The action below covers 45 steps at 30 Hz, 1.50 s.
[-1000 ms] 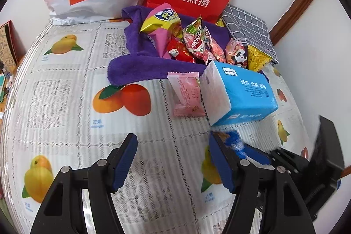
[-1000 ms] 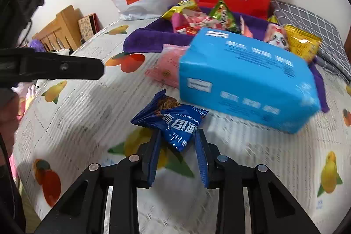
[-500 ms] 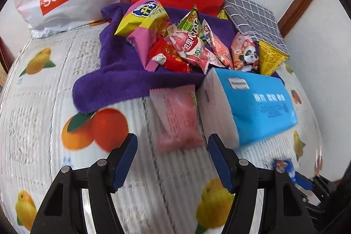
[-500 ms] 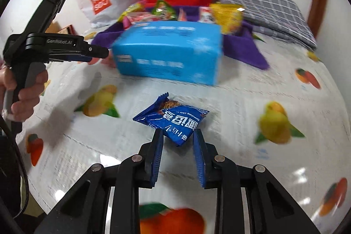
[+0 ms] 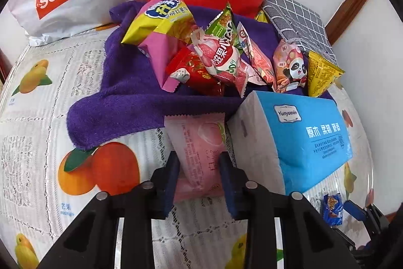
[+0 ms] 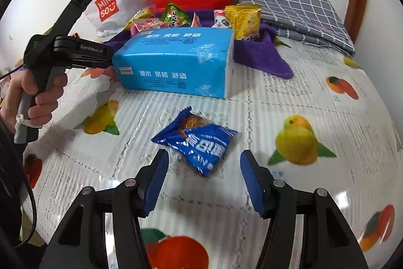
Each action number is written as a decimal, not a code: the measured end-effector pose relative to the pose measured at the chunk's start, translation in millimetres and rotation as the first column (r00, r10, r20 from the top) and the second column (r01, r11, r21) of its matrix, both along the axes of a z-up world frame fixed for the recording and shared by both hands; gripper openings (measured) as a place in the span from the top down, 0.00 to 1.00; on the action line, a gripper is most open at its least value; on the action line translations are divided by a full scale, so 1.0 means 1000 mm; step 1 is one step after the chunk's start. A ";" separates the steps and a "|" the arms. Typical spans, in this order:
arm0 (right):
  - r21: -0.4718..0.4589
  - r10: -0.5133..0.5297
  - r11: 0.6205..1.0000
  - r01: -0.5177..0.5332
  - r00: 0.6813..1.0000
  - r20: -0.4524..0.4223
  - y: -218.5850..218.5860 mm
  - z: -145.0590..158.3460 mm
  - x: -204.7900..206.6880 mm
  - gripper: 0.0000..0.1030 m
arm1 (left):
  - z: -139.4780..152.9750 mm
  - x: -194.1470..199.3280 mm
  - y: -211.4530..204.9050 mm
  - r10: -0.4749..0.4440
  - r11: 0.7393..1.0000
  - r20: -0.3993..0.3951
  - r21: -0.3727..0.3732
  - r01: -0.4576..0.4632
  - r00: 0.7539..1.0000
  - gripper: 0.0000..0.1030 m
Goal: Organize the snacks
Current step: 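Grasp the pink packet with the left tool while the right tool lifts the blue bag, then carry the pink packet in the left tool while the right tool carries the blue bag to the towel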
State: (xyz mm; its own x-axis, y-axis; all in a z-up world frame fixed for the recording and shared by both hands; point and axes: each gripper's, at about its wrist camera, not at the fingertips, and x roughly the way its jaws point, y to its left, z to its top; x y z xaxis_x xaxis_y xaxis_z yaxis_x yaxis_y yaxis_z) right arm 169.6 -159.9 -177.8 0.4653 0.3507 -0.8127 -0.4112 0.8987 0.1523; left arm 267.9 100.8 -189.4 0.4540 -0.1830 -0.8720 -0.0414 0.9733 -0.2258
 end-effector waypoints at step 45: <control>0.098 -0.121 0.988 0.121 0.993 -0.005 0.016 0.054 -0.010 0.55 | 0.081 -0.099 0.003 -0.048 0.996 0.129 -0.063 0.057 0.990 0.73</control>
State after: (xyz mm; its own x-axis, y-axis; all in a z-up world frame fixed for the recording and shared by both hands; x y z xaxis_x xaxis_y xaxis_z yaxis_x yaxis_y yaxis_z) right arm 159.6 -143.7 -123.3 0.5098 0.3701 -0.7766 -0.3007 0.9225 0.2421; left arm 169.0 104.0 -108.5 0.5488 -0.2654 -0.7927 0.0426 0.9559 -0.2905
